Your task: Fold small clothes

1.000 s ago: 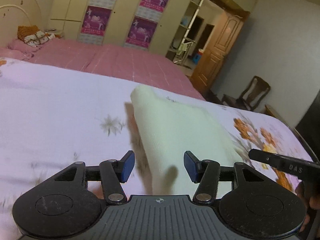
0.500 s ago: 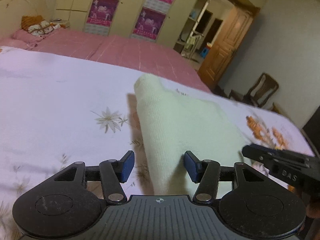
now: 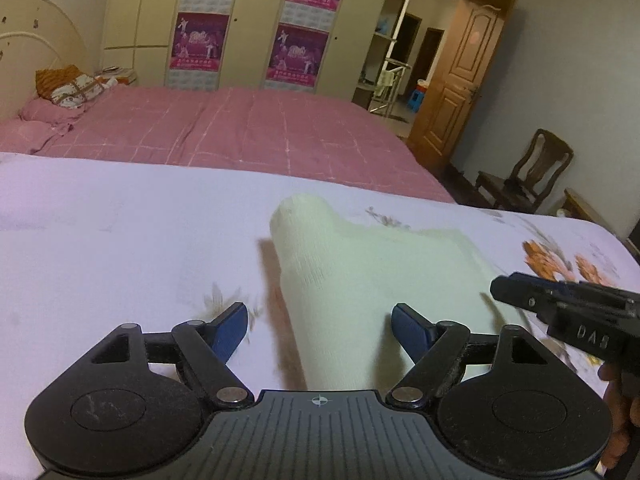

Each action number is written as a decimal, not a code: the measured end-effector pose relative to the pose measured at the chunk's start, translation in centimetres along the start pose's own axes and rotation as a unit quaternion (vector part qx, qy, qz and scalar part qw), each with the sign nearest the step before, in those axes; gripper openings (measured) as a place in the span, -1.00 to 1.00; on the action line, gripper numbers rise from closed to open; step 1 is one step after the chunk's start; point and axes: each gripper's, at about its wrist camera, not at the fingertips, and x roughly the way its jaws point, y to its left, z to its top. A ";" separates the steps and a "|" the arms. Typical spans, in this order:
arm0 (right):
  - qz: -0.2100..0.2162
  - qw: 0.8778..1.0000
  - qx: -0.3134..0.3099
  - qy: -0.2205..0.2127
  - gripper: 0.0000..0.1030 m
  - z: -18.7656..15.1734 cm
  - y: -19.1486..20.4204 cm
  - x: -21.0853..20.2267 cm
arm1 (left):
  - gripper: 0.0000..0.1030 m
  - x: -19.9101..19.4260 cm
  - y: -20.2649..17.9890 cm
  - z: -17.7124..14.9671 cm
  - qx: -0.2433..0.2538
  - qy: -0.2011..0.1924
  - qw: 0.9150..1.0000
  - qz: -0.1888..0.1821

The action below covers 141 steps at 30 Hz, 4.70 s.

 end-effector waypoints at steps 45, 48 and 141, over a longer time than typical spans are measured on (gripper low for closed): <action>0.111 0.955 0.263 0.076 0.29 -4.7 -7.1 -3.3 | 0.40 -2.2 5.1 -5.5 -0.188 0.072 0.967 -0.156; 0.157 0.938 0.296 0.093 0.28 -5.2 -8.4 -1.2 | 0.40 -1.0 4.9 -6.1 -0.192 0.078 0.965 -0.162; 0.104 0.981 -0.078 0.147 -0.65 -11.0 22.6 -12.3 | 0.08 -24.4 12.0 -18.8 -0.057 0.038 0.996 0.056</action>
